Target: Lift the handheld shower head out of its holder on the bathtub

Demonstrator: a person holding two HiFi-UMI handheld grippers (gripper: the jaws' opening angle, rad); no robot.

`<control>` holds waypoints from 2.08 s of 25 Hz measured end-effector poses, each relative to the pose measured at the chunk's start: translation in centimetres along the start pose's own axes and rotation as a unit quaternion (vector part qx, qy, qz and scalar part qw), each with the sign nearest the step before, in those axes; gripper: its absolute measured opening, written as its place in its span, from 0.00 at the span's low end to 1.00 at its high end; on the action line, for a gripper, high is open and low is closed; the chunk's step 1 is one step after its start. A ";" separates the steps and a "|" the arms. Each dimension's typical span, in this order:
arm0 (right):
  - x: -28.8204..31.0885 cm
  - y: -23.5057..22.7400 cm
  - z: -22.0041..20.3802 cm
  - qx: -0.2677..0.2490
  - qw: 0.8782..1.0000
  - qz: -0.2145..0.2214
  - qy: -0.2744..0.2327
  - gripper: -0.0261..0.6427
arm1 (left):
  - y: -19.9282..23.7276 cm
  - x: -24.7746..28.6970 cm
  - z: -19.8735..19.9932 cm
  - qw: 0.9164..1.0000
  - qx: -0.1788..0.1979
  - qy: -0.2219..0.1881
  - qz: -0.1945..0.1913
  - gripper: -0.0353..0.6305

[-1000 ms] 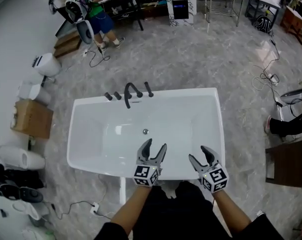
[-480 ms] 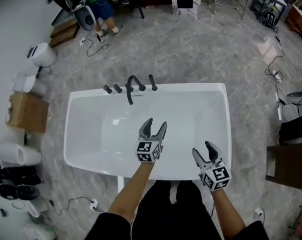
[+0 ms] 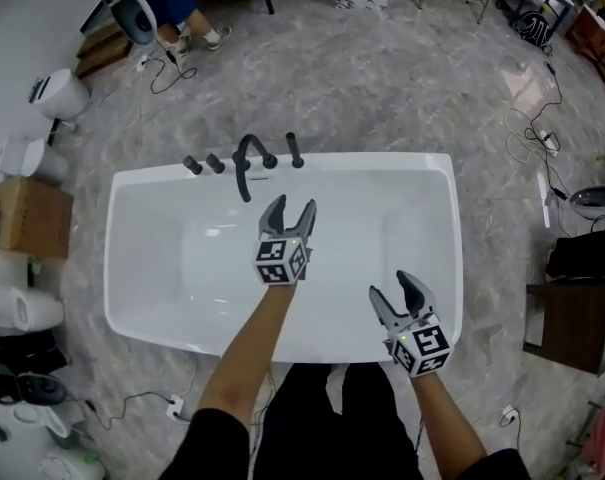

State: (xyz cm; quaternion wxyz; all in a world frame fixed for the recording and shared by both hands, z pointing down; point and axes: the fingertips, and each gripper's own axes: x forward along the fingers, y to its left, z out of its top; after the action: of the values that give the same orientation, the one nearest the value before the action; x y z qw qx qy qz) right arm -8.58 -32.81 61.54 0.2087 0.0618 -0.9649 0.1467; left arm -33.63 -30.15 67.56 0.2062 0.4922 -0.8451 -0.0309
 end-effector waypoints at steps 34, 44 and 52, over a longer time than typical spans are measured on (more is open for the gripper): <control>9.7 0.0 -5.1 0.011 0.999 0.005 0.040 0.38 | 10.0 15.6 -5.3 0.997 0.058 0.059 0.008 0.46; 9.5 0.4 -8.0 0.034 0.998 -0.007 0.053 0.38 | 11.2 18.4 -5.9 0.985 0.147 0.089 -0.010 0.47; 9.7 0.1 -8.8 0.044 0.998 -0.014 0.051 0.38 | 13.4 20.8 -5.7 0.994 0.074 0.079 0.015 0.47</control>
State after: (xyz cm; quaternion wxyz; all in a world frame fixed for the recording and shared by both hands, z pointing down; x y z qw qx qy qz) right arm -14.02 -30.58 73.24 0.2564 0.0767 -0.9449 0.1888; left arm -51.44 -40.00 82.83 0.2358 0.4944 -0.8333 0.0743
